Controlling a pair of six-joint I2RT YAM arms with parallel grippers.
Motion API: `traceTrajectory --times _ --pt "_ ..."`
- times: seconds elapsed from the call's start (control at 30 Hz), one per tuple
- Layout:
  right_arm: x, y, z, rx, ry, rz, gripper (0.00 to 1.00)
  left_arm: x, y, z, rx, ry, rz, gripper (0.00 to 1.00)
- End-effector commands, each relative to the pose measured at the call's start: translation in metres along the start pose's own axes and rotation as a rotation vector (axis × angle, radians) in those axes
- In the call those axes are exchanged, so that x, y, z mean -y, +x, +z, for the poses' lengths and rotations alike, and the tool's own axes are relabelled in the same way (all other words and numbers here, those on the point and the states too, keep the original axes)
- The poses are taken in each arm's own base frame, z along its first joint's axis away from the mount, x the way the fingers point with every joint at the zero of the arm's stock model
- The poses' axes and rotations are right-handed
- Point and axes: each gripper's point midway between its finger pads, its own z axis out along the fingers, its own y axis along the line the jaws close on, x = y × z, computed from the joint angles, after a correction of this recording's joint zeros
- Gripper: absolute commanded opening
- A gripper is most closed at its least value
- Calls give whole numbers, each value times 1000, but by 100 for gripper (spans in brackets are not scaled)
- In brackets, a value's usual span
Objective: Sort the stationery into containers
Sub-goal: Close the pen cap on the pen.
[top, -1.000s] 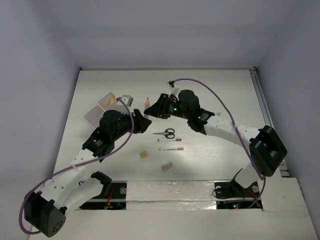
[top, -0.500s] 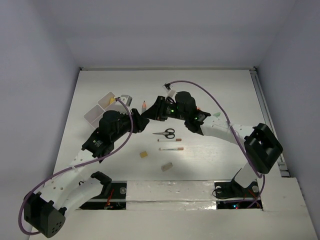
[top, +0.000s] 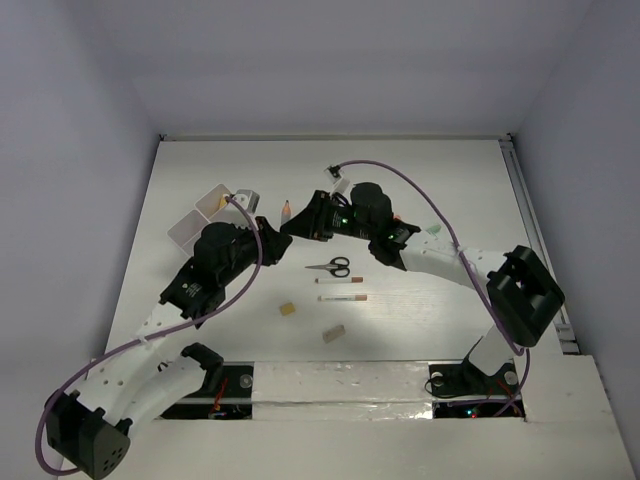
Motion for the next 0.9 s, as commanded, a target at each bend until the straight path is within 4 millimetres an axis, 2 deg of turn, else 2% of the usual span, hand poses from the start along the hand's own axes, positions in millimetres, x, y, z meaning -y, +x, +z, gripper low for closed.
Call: traceTrajectory --times 0.0,0.07,0.1,0.13,0.17,0.2,0.27,0.33,0.37,0.4,0.47,0.57,0.6,0.63,0.67,0.7,0.77,0.8,0.87 --pt "-17 12 1 -29 -75 -16 31 21 -32 -9 110 72 15 0" --pt "-16 13 -1 -27 -70 -19 53 21 -33 -12 107 68 26 0" --pt "-10 4 -5 -15 -67 -12 71 21 -35 -15 104 60 37 0" --pt "-10 0 -9 -6 -69 -6 76 22 -37 -17 109 60 45 0" --pt "-4 -2 -13 3 -62 8 80 24 -42 -20 121 66 54 0" --pt "3 -12 -18 27 -48 15 83 21 -39 -22 102 50 67 0" --pt "6 -22 -28 55 -40 13 83 21 -40 -26 100 48 85 0" --pt "23 -32 -39 89 4 17 84 19 -41 -29 98 35 108 0" --pt "23 -38 -45 110 12 10 84 19 -41 -30 98 35 114 0" --pt "39 -38 -51 122 69 11 83 18 -41 -31 97 33 122 0" --pt "60 -50 -68 165 153 16 77 19 -42 -33 106 38 140 0" --pt "103 -67 -87 238 351 -22 50 21 -45 -37 132 52 161 0" --pt "136 -69 -103 251 521 -46 31 21 -45 -37 135 57 164 0" --pt "141 -79 -109 273 586 -72 22 23 -47 -41 149 66 169 0" --pt "153 -80 -115 275 657 -92 17 24 -47 -42 153 71 173 0" --pt "179 -85 -137 291 808 -105 9 24 -46 -44 155 75 175 0" --pt "198 -89 -150 280 910 -105 8 26 -47 -49 170 90 180 0" --pt "211 -98 -164 302 972 -103 8 27 -47 -51 176 92 181 0" --pt "232 -99 -174 289 1047 -88 9 31 -49 -58 193 110 181 0"
